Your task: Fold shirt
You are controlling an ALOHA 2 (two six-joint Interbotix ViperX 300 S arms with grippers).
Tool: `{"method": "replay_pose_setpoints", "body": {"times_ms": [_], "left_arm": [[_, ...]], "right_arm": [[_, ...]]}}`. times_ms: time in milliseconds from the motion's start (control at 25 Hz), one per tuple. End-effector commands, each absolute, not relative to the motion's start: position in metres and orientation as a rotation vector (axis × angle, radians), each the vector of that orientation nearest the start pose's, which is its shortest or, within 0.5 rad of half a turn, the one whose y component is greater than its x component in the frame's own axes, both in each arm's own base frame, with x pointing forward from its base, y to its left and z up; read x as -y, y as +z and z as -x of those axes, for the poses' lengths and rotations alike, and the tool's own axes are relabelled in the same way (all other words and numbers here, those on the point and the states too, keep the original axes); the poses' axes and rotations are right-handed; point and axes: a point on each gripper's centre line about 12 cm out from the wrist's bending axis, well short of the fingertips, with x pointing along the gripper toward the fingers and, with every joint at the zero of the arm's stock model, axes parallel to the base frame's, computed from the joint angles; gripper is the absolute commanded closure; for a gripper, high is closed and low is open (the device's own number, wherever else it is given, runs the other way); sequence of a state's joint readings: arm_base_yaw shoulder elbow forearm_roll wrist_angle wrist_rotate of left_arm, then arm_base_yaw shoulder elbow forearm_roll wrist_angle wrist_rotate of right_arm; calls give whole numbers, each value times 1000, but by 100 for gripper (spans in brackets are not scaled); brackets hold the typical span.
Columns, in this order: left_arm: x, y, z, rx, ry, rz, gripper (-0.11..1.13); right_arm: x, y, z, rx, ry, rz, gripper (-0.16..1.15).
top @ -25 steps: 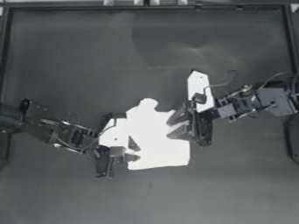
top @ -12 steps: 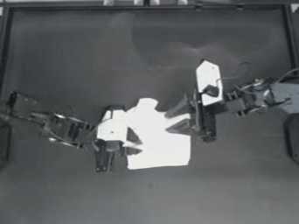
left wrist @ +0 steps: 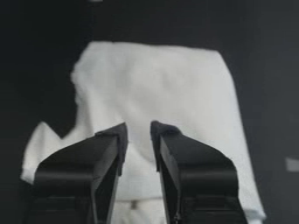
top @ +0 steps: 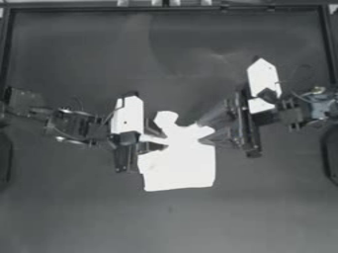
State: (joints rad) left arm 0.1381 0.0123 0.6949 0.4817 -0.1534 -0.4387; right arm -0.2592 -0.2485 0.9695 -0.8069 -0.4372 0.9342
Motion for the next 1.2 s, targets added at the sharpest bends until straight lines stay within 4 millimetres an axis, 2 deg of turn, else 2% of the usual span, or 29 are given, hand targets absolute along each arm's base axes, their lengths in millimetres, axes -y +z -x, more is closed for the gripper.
{"method": "replay_pose_setpoints", "body": {"times_ms": [40,360,600,720,960,1200], "left_arm": [[-51,173,-397,-529,53,21,35],[-57,131,-401,-590,48,55,35],[-58,117,-397,-628,51,64,35],[-58,124,-401,-607,51,60,35],[-60,155,-410,-532,56,41,35],[-63,183,-404,-507,84,24,35]], "right_arm": [[39,210,-304,-346,13,-278,18],[32,226,-292,-322,1,-257,18],[31,227,-292,-321,1,-262,18],[30,227,-293,-319,2,-265,18],[28,226,-293,-320,8,-272,18],[27,228,-294,-317,8,-273,18]]}}
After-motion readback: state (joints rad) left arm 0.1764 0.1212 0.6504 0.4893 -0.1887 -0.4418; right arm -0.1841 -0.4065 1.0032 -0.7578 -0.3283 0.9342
